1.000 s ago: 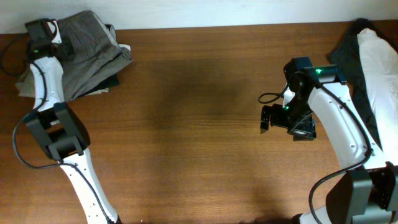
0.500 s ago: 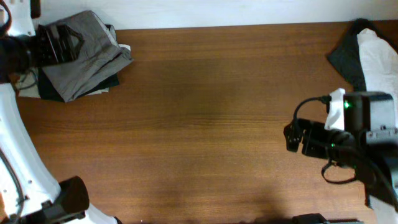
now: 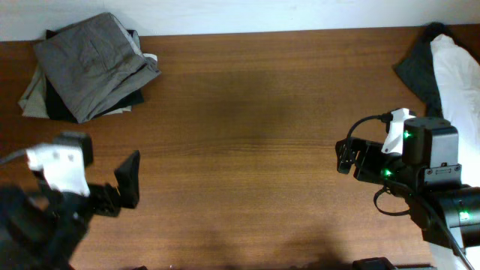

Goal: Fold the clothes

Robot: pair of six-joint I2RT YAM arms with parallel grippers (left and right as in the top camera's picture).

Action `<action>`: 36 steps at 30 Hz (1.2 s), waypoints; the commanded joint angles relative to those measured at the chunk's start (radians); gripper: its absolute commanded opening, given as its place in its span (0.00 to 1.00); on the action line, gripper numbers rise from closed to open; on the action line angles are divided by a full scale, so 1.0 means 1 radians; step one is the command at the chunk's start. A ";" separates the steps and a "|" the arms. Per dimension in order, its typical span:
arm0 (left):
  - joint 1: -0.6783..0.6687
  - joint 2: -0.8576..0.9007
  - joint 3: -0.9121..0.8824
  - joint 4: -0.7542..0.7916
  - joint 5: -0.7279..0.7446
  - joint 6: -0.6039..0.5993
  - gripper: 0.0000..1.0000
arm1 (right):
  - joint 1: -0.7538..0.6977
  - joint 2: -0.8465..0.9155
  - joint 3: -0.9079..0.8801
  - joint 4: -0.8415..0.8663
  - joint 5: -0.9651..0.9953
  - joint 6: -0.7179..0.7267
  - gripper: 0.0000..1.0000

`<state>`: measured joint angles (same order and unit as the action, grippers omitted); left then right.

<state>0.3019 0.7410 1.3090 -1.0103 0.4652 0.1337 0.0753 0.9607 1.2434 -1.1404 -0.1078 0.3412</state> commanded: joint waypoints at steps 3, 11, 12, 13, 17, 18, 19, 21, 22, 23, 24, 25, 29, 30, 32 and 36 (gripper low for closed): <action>0.000 -0.198 -0.281 0.109 0.010 -0.013 0.99 | 0.003 0.039 -0.001 0.016 0.042 0.011 0.99; 0.000 -0.193 -0.295 0.103 0.010 -0.013 0.99 | 0.003 0.066 -0.001 0.032 0.017 0.012 0.99; 0.000 -0.193 -0.295 0.103 0.010 -0.013 0.99 | 0.003 0.066 0.000 0.042 -0.004 0.012 0.99; 0.000 -0.193 -0.295 0.103 0.010 -0.013 0.99 | 0.003 0.067 0.000 0.049 -0.024 0.012 0.99; 0.000 -0.193 -0.295 0.101 0.010 -0.013 0.99 | 0.003 0.068 -0.001 0.053 -0.055 0.012 0.99; 0.000 -0.193 -0.295 0.101 0.010 -0.013 0.99 | 0.003 0.068 -0.001 0.052 -0.055 0.012 0.98; 0.000 -0.193 -0.295 0.101 0.010 -0.013 0.99 | 0.003 0.069 -0.001 0.051 -0.053 0.011 0.99; 0.000 -0.193 -0.295 0.101 0.010 -0.013 0.99 | 0.003 0.076 -0.001 0.026 -0.053 0.012 0.99; 0.000 -0.193 -0.295 0.101 0.010 -0.013 0.99 | 0.003 0.080 -0.001 0.026 -0.054 0.012 0.99; 0.000 -0.193 -0.295 0.101 0.010 -0.013 0.99 | 0.003 0.085 -0.001 0.027 -0.054 0.012 0.99; 0.000 -0.193 -0.295 0.101 0.010 -0.013 0.99 | 0.003 0.089 -0.001 0.027 -0.043 0.011 0.99; 0.000 -0.193 -0.295 0.101 0.010 -0.013 0.99 | 0.003 0.095 -0.001 0.027 -0.026 0.006 0.99; 0.000 -0.193 -0.295 0.101 0.010 -0.013 0.99 | 0.003 0.100 -0.001 0.035 -0.011 -0.023 0.99; 0.000 -0.193 -0.295 0.101 0.010 -0.013 0.99 | 0.003 0.102 -0.001 0.041 -0.011 -0.032 0.99; 0.000 -0.193 -0.295 0.101 0.010 -0.013 0.99 | -0.001 0.078 -0.002 0.049 -0.003 -0.059 0.99; 0.000 -0.193 -0.295 0.101 0.010 -0.013 0.99 | -0.076 -0.178 -0.116 0.113 0.022 -0.060 0.99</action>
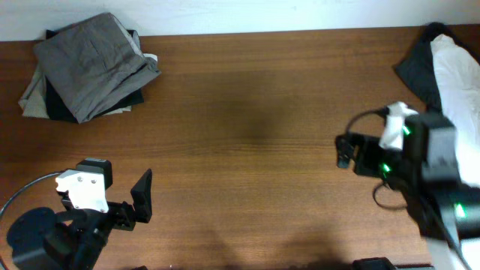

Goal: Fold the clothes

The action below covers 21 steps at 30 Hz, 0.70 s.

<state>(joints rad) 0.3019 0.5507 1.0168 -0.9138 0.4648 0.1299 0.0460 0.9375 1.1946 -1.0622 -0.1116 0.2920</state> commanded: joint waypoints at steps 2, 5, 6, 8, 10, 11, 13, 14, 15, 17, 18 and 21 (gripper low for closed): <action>0.000 -0.002 -0.003 0.004 0.010 -0.009 0.99 | -0.090 -0.320 -0.186 0.127 0.019 -0.011 0.99; 0.000 -0.002 -0.003 0.004 0.010 -0.009 0.99 | -0.101 -0.521 -0.369 0.307 0.026 -0.026 0.99; 0.000 -0.002 -0.003 0.004 0.010 -0.009 0.99 | -0.101 -0.576 -0.428 0.368 0.028 -0.026 0.98; 0.000 -0.002 -0.003 0.004 0.010 -0.009 0.99 | -0.099 -0.697 -0.592 0.526 0.036 -0.026 0.99; 0.000 -0.002 -0.003 0.004 0.010 -0.009 0.99 | -0.098 -0.767 -0.728 0.654 0.037 -0.021 0.99; 0.000 -0.002 -0.003 0.004 0.010 -0.009 0.99 | -0.097 -0.792 -0.783 0.709 0.034 -0.010 0.99; 0.000 -0.002 -0.003 0.003 0.010 -0.009 0.99 | -0.096 -0.837 -0.883 0.801 0.034 0.031 0.99; 0.000 -0.002 -0.003 0.002 0.010 -0.009 0.99 | -0.096 -0.848 -0.912 0.829 0.034 0.039 0.99; 0.000 -0.002 -0.003 0.002 0.010 -0.009 0.99 | -0.092 -0.861 -0.941 0.859 0.034 0.039 0.99; 0.000 -0.002 -0.003 0.001 0.010 -0.009 0.99 | -0.079 -0.896 -0.987 0.903 0.036 0.038 0.99; 0.000 -0.002 -0.003 0.001 0.010 -0.009 0.99 | -0.071 -0.920 -1.003 0.909 0.046 0.038 0.98; 0.000 -0.002 -0.003 0.001 0.010 -0.009 0.99 | -0.065 -0.934 -1.013 0.930 0.054 0.027 0.99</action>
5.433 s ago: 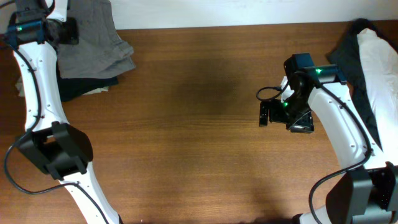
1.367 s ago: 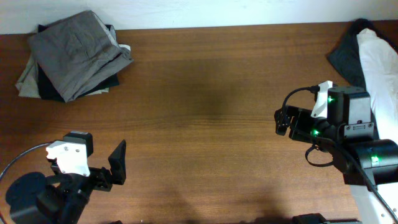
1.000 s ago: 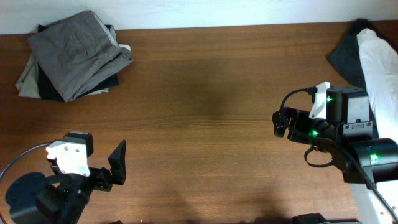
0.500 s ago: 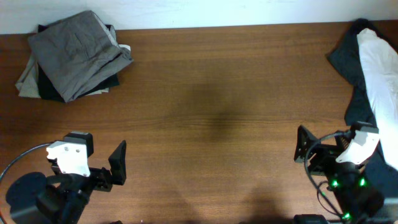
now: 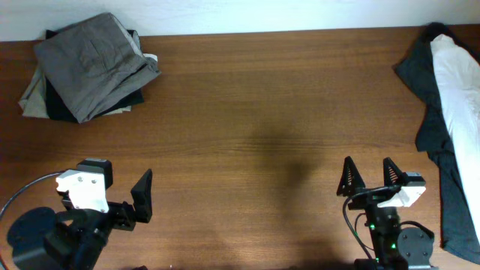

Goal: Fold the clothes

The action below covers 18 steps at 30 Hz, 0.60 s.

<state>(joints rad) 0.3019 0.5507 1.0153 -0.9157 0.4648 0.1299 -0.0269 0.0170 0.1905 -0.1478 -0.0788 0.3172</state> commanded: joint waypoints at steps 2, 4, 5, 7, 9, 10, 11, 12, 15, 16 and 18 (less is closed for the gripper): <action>0.000 -0.002 -0.002 0.003 0.010 -0.009 0.99 | 0.008 -0.014 -0.010 0.039 0.040 0.002 0.99; 0.000 -0.002 -0.002 0.003 0.010 -0.009 0.99 | 0.008 -0.014 -0.012 0.074 0.061 0.001 0.99; 0.000 -0.002 -0.002 0.003 0.010 -0.009 0.99 | 0.008 -0.014 -0.013 0.089 0.066 0.001 0.99; 0.000 -0.002 -0.002 0.003 0.010 -0.009 0.99 | 0.008 -0.014 -0.024 0.141 0.064 -0.018 0.99; 0.000 -0.002 -0.002 0.003 0.010 -0.009 0.99 | 0.008 -0.014 -0.048 0.179 0.064 -0.031 0.99; 0.000 -0.002 -0.002 0.003 0.010 -0.009 0.99 | 0.008 -0.014 -0.073 0.201 0.065 -0.033 0.99; 0.000 -0.002 -0.002 0.003 0.010 -0.009 0.99 | 0.008 -0.014 -0.098 0.221 0.065 -0.033 0.99; 0.000 -0.002 -0.002 0.003 0.010 -0.009 0.99 | 0.008 -0.014 -0.118 0.236 0.065 -0.033 0.99; 0.000 -0.002 -0.002 0.003 0.010 -0.009 0.99 | 0.008 -0.014 -0.185 0.264 0.066 -0.033 0.99; 0.000 -0.002 -0.002 0.003 0.010 -0.009 0.99 | 0.008 -0.014 -0.185 0.256 0.066 -0.043 0.99; 0.000 -0.002 -0.002 0.003 0.010 -0.009 0.99 | 0.008 -0.014 -0.185 0.256 0.065 -0.104 0.98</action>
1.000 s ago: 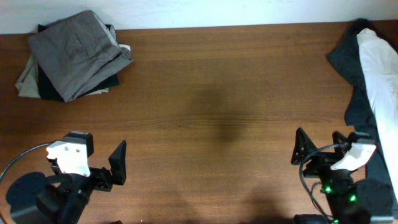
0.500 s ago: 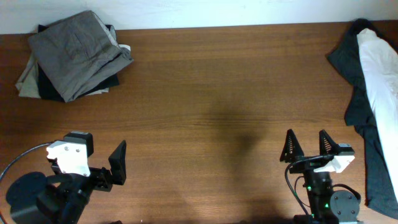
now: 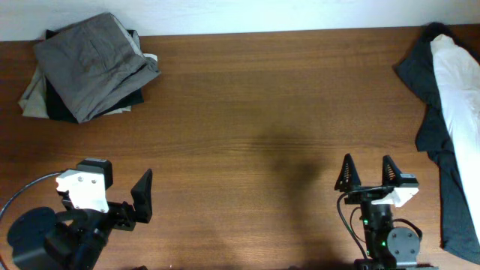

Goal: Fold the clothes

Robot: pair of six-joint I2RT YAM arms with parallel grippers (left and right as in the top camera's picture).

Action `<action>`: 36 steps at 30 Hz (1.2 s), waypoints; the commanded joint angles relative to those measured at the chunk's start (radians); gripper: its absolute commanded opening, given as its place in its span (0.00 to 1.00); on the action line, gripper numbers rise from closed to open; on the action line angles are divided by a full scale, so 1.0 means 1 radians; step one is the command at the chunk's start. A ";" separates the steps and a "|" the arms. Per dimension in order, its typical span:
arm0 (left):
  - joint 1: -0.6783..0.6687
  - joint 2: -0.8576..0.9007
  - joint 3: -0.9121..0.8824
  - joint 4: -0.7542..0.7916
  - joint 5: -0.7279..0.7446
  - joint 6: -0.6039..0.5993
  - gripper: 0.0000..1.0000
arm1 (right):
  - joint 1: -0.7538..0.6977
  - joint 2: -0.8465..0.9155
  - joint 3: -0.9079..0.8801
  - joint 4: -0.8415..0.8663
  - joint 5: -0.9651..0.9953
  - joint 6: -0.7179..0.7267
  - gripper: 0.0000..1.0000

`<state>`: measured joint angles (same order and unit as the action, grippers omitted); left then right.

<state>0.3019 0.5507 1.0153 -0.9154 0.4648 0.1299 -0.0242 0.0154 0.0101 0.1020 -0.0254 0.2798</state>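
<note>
A folded stack of clothes, grey trousers (image 3: pixel 94 64) on top, lies at the table's far left corner. Unfolded garments lie along the right edge: a white one (image 3: pixel 457 82) over a dark one (image 3: pixel 433 139). My left gripper (image 3: pixel 142 196) rests near the front left; only one dark finger shows, edge on, and it holds nothing. At the front right my right gripper (image 3: pixel 367 176) points toward the far side, open and empty. Both grippers are far from any clothing.
The brown wooden table (image 3: pixel 247 112) stretches between the two piles. A white wall strip runs along its far edge. Each arm's base and cables sit at the front edge, left and right.
The right gripper has shifted very slightly at the front right. The left arm and both clothes piles are unchanged.
First the left arm was blurred at the lower left, and the right arm stood by the unfolded pile, covering part of it. Then the left arm sat still nearer the front. Later the right arm was back at the front edge, the pile uncovered, as now.
</note>
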 commanded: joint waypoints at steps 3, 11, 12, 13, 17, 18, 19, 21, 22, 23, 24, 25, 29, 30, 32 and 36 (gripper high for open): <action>0.000 -0.002 -0.002 0.002 0.010 -0.009 0.99 | 0.005 -0.012 -0.005 -0.040 0.011 -0.164 0.99; 0.000 -0.002 -0.002 0.002 0.010 -0.009 0.99 | 0.005 -0.008 -0.005 -0.181 0.012 -0.171 0.99; 0.000 -0.002 -0.002 0.002 0.010 -0.009 0.99 | 0.005 -0.008 -0.005 -0.181 0.012 -0.171 0.99; 0.000 -0.002 -0.002 0.002 0.010 -0.009 0.99 | 0.005 -0.008 -0.005 -0.181 0.012 -0.171 0.99; 0.000 -0.002 -0.002 0.002 0.010 -0.009 0.99 | 0.005 -0.008 -0.005 -0.181 0.012 -0.171 0.99; 0.000 -0.002 -0.002 0.002 0.010 -0.009 0.99 | 0.005 -0.008 -0.005 -0.181 0.012 -0.171 0.99; 0.000 -0.002 -0.002 0.002 0.010 -0.009 0.99 | 0.005 -0.008 -0.005 -0.181 0.012 -0.171 0.99; -0.009 -0.002 -0.002 0.002 0.010 -0.009 0.99 | 0.005 -0.008 -0.005 -0.181 0.012 -0.171 0.99; -0.027 -0.002 -0.002 0.002 0.010 -0.009 0.99 | 0.005 -0.008 -0.005 -0.181 0.012 -0.171 0.99; -0.035 -0.002 -0.002 0.002 0.010 -0.009 0.99 | 0.005 -0.008 -0.005 -0.181 0.012 -0.171 0.99; -0.035 -0.002 -0.002 0.002 0.010 -0.009 0.99 | 0.005 -0.008 -0.005 -0.181 0.012 -0.171 0.99; -0.035 -0.002 -0.002 0.002 0.010 -0.009 0.99 | 0.005 -0.008 -0.005 -0.181 0.012 -0.171 0.99; -0.035 -0.002 -0.002 0.002 0.010 -0.009 0.99 | 0.005 -0.008 -0.005 -0.181 0.012 -0.171 0.99; -0.035 -0.002 -0.002 0.002 0.010 -0.009 0.99 | 0.005 -0.008 -0.005 -0.181 0.012 -0.171 0.99; -0.036 -0.002 -0.002 0.002 0.012 -0.010 0.99 | 0.005 -0.008 -0.005 -0.181 0.012 -0.171 0.99; -0.126 -0.043 -0.056 0.010 0.025 -0.009 0.99 | 0.005 -0.008 -0.005 -0.181 0.012 -0.171 0.99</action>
<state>0.2314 0.5468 1.0126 -0.9138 0.4694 0.1299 -0.0246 0.0158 0.0101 -0.0723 -0.0227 0.1116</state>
